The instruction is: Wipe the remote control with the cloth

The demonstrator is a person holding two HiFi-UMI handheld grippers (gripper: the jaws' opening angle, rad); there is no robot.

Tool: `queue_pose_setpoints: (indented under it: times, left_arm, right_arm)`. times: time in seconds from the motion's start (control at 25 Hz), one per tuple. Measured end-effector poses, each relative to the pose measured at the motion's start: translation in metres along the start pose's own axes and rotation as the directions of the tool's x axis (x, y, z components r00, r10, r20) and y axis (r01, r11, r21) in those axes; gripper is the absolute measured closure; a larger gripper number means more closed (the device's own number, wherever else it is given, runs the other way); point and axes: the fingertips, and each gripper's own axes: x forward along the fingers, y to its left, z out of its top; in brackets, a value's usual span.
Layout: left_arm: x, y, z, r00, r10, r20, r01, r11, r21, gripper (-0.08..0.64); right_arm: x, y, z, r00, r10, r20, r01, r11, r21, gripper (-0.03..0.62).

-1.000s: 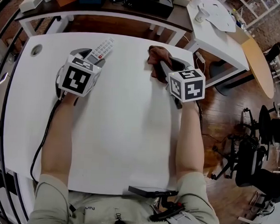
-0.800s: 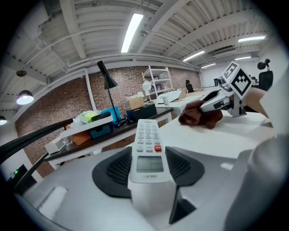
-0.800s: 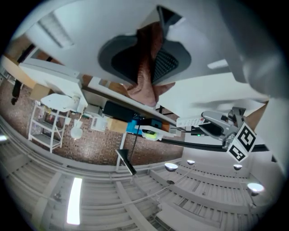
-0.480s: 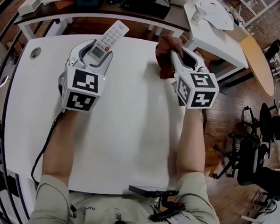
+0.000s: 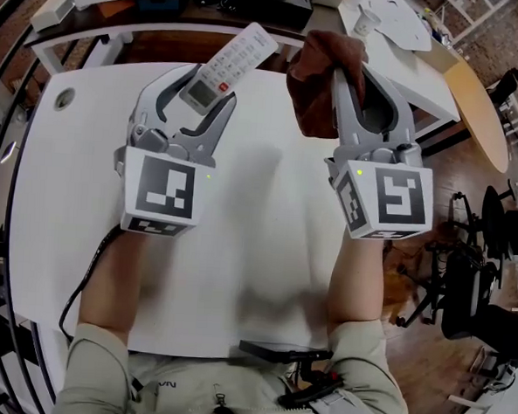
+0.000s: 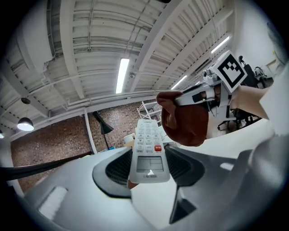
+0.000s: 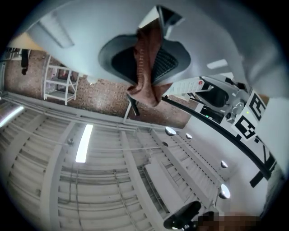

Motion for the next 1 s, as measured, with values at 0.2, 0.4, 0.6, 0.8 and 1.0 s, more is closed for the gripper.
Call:
queue_pose_setpoints:
  times: [0.2, 0.4, 0.6, 0.8, 1.0]
  left_arm:
    - [-0.01, -0.014, 0.026, 0.998, 0.008, 0.06, -0.009, 1.0, 0.019, 0.318]
    - [-0.017, -0.022, 0.044, 0.994, -0.006, 0.107, 0.002, 0.999, 0.041, 0.318]
    - [-0.021, -0.022, 0.052, 0.991, -0.002, 0.133, -0.002, 1.0, 0.03, 0.318]
    - [-0.024, -0.019, 0.052, 0.991, 0.012, 0.136, -0.016, 0.999, 0.027, 0.318]
    - [-0.023, -0.017, 0.05, 0.991, 0.016, 0.131, -0.02, 0.999, 0.03, 0.318]
  right_arm:
    - [-0.014, 0.008, 0.034, 0.998, -0.02, 0.066, 0.026, 0.995, -0.095, 0.515]
    - [-0.019, 0.019, 0.049, 0.996, -0.014, 0.089, 0.028, 0.986, -0.166, 0.515]
    - [-0.018, 0.039, 0.052, 0.996, 0.015, 0.086, 0.002, 0.98, -0.201, 0.515]
    - [-0.018, 0.064, 0.046, 0.996, 0.068, 0.054, -0.054, 0.971, -0.235, 0.515]
    - [-0.018, 0.084, 0.037, 0.991, 0.132, -0.007, -0.129, 0.955, -0.268, 0.515]
